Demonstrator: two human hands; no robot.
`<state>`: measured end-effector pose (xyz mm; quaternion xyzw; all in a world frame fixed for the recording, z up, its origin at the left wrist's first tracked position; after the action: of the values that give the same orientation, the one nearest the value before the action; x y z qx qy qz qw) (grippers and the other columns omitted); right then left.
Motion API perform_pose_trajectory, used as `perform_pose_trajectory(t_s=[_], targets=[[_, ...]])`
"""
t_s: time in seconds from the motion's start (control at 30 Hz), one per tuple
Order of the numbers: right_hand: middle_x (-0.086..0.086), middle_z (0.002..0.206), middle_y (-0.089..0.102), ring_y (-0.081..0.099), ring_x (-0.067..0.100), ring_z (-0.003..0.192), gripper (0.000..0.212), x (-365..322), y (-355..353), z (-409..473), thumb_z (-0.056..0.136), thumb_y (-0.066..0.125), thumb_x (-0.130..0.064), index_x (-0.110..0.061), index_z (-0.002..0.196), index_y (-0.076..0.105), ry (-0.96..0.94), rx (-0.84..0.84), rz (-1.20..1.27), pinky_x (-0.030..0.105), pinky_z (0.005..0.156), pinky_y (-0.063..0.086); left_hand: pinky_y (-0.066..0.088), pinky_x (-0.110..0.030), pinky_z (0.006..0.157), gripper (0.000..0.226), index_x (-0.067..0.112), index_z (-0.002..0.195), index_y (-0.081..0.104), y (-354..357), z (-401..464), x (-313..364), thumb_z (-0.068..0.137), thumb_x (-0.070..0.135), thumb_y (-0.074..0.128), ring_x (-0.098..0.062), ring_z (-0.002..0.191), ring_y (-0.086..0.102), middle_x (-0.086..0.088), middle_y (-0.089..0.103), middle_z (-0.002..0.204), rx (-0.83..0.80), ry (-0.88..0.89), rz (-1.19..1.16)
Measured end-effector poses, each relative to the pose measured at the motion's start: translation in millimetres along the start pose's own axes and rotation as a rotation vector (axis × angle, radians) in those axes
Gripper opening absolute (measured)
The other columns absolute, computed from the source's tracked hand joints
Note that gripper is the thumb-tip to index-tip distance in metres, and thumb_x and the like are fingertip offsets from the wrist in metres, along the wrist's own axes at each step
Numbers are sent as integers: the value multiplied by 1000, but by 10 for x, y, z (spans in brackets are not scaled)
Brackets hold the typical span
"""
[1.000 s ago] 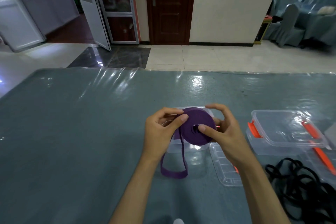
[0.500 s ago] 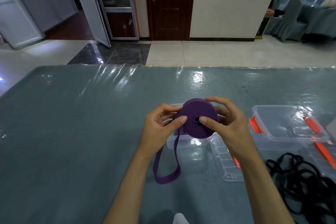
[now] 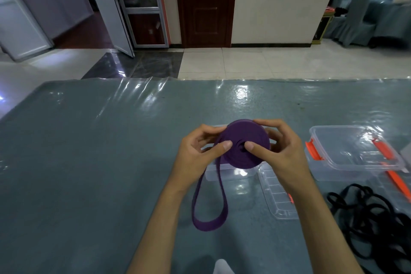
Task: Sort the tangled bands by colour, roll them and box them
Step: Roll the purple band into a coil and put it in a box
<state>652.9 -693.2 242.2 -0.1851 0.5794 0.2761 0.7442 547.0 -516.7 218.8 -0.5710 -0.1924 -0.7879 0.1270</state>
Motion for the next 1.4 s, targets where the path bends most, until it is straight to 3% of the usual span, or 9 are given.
perform_pose_trajectory(t_s=[0.13, 0.3, 0.43, 0.67, 0.8, 0.93, 1.13, 1.27, 1.4], targets=[[4, 119, 76, 76, 30, 104, 47, 103, 39, -25, 80, 89, -20, -30, 117, 61, 31, 32, -14, 44, 77, 67, 59, -35, 99, 44, 27, 125, 77, -30, 31, -81, 83, 28, 90, -26, 117, 73, -4, 76, 125, -15, -22, 13], [13, 106, 79, 79, 32, 91, 43, 1, 32, 37, 82, 90, -31, -27, 107, 55, 61, -65, -23, 41, 71, 66, 62, -31, 85, 38, 28, 104, 82, -90, -5, -71, 69, 36, 97, -22, 100, 78, -3, 81, 107, 80, 25, 53], [12, 103, 80, 78, 30, 94, 46, -48, 72, 60, 86, 87, -22, -29, 126, 65, -25, 12, 17, 35, 75, 65, 58, -26, 93, 29, 26, 111, 82, -3, 7, -52, 83, 24, 89, -22, 111, 75, -5, 79, 117, 62, 36, -49], [11, 104, 80, 79, 30, 92, 33, 170, 95, 89, 82, 90, -21, -23, 97, 60, 65, -19, -14, 33, 70, 64, 59, -21, 82, 21, 26, 99, 82, -144, 112, 20, 82, 18, 91, -18, 95, 79, -2, 82, 100, 99, 9, 72], [14, 104, 80, 79, 34, 89, 39, 154, 4, 84, 84, 89, -22, -26, 117, 70, 78, -130, -19, 36, 70, 64, 60, -23, 83, 21, 22, 95, 82, -150, 90, -30, 78, 25, 94, -20, 95, 79, -6, 81, 100, 78, -2, 31], [10, 114, 79, 78, 30, 103, 41, 152, -16, 32, 85, 86, -27, -26, 124, 75, 16, -47, 9, 36, 76, 65, 58, -26, 96, 36, 23, 120, 80, -157, 12, -97, 85, 28, 88, -24, 115, 74, -6, 78, 122, -58, -55, -50], [15, 99, 80, 78, 35, 92, 47, 292, 108, 15, 83, 88, -20, -15, 109, 49, 154, -193, 24, 41, 75, 63, 59, -21, 86, 21, 27, 99, 83, -158, -53, -83, 80, 21, 91, -19, 99, 79, -3, 82, 104, 142, 76, 47], [13, 108, 80, 78, 33, 99, 65, 272, 100, -17, 82, 91, -31, -36, 139, 59, 112, -167, 2, 42, 81, 65, 58, -29, 94, 18, 14, 106, 83, -169, -80, -113, 88, 13, 82, -21, 109, 75, -6, 78, 115, 113, 34, 32], [13, 111, 79, 78, 32, 98, 55, 270, 131, -33, 81, 91, -34, -28, 130, 66, 83, -131, 65, 36, 77, 64, 57, -28, 95, 22, 20, 117, 80, -173, -99, -77, 96, 17, 76, -21, 108, 73, -3, 77, 116, 68, 56, 81]])
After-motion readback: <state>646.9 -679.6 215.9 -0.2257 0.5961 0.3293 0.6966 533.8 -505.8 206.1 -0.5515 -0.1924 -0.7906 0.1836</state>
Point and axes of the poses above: each hand's wrist, its own z-axis towards the middle knuckle, its own y-axis out of the palm, x = y × z, the point moved 4 cm from there along z, towards the middle knuckle
